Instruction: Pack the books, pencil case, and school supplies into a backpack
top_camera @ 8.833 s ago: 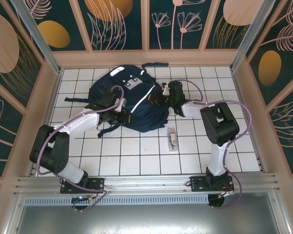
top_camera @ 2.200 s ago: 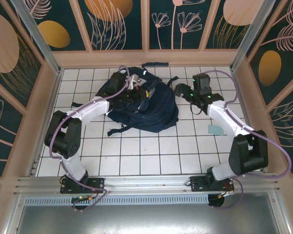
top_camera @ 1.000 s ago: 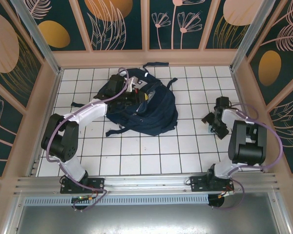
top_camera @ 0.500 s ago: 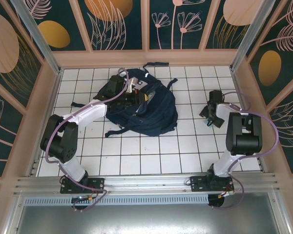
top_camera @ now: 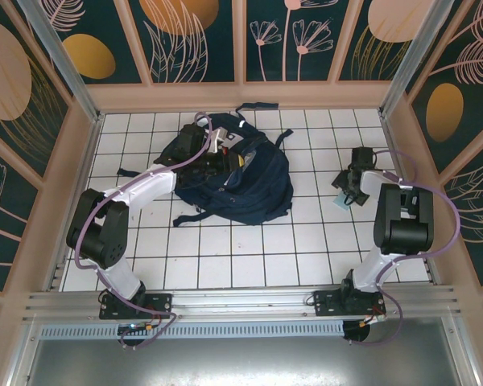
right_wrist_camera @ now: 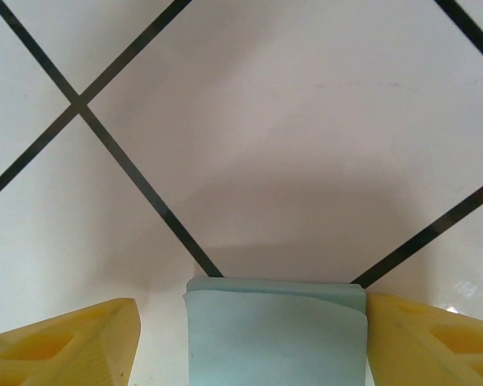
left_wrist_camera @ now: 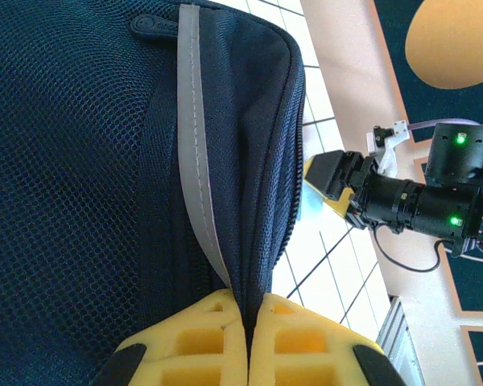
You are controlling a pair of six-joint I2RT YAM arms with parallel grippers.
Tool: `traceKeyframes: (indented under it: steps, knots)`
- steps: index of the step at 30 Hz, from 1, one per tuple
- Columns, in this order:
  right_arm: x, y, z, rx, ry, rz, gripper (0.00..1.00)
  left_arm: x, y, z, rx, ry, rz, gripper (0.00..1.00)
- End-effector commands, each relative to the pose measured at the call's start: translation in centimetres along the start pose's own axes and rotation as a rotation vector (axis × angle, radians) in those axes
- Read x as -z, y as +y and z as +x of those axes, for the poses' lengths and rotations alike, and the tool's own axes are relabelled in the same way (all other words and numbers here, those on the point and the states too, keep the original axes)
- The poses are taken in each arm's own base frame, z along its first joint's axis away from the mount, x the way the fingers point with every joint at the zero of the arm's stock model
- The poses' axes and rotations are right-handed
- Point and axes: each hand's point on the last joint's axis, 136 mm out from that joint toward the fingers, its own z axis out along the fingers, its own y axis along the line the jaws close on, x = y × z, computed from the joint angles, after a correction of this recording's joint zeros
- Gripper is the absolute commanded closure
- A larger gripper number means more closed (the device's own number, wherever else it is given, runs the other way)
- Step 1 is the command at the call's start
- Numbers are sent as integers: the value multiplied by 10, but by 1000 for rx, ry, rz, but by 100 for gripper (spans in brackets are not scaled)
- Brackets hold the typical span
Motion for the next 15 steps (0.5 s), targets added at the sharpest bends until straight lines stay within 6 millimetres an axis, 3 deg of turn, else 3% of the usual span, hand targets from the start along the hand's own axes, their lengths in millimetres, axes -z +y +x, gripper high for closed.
traceKeyframes:
  steps: [1, 15]
  knots:
    - [-2, -4, 13, 2, 20, 21, 27, 14, -37, -17, -74, -58, 90, 100]
    - [9, -21, 43, 9, 52, 69, 29, 15, -39, -18, -76, -64, 96, 100]
